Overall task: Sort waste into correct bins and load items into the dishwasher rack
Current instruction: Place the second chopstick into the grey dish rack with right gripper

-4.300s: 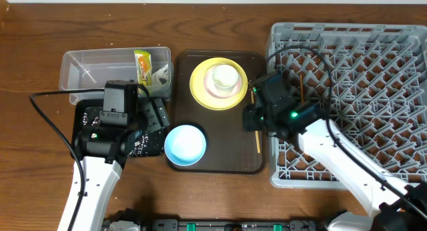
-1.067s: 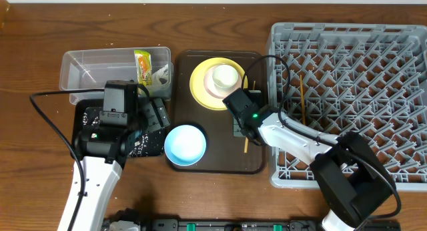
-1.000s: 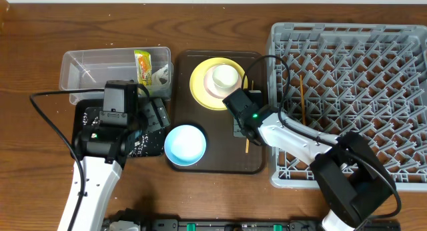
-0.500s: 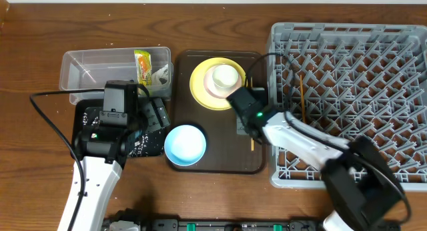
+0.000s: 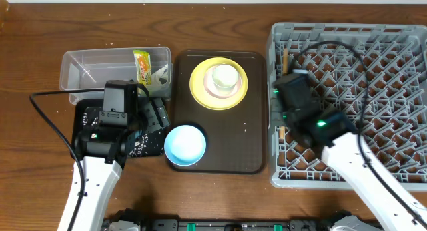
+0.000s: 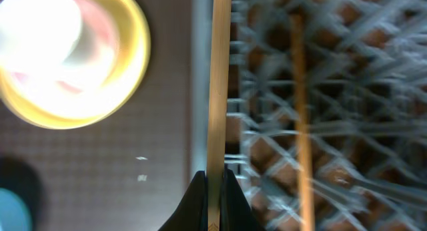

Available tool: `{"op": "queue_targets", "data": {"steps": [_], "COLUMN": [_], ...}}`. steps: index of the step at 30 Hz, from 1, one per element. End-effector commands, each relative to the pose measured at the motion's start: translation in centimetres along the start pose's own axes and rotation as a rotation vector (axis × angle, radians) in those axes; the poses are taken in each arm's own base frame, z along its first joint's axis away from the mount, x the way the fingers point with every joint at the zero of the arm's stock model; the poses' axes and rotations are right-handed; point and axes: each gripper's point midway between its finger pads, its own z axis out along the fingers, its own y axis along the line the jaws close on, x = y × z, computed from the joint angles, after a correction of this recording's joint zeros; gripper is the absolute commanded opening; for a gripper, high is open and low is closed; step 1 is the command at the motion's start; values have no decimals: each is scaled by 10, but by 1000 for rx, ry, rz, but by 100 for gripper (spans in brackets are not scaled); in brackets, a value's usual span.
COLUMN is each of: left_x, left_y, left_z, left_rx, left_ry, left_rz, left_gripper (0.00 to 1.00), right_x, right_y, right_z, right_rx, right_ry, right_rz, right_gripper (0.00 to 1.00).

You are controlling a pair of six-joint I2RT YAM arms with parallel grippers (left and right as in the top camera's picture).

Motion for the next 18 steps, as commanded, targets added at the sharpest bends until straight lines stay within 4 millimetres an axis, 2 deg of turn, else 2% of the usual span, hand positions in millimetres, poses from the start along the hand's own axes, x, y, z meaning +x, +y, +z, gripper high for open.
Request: {"op": "queue_targets", "data": {"steps": [1,4,9,18], "left_x": [-6,-6,-6,-6], "left_y": [0,0,0,0], "left_z": [-5,-5,-5,-5], "left_rx": [-2,-2,-2,-2], "left_ry": [-21,-21,-21,-21], "left_rz": [0,0,0,0], "left_gripper": [90,90,90,90], "right_x": [-6,-1,0,12], "right_y": [-25,-45,-59,-65], "right_z": [-3,1,8,36], "right_rx": [56,99,113,151], "right_ry": [2,44,73,154], "right_rz": [-16,-8,-8,-24], "right_gripper": [1,1,1,1]}}
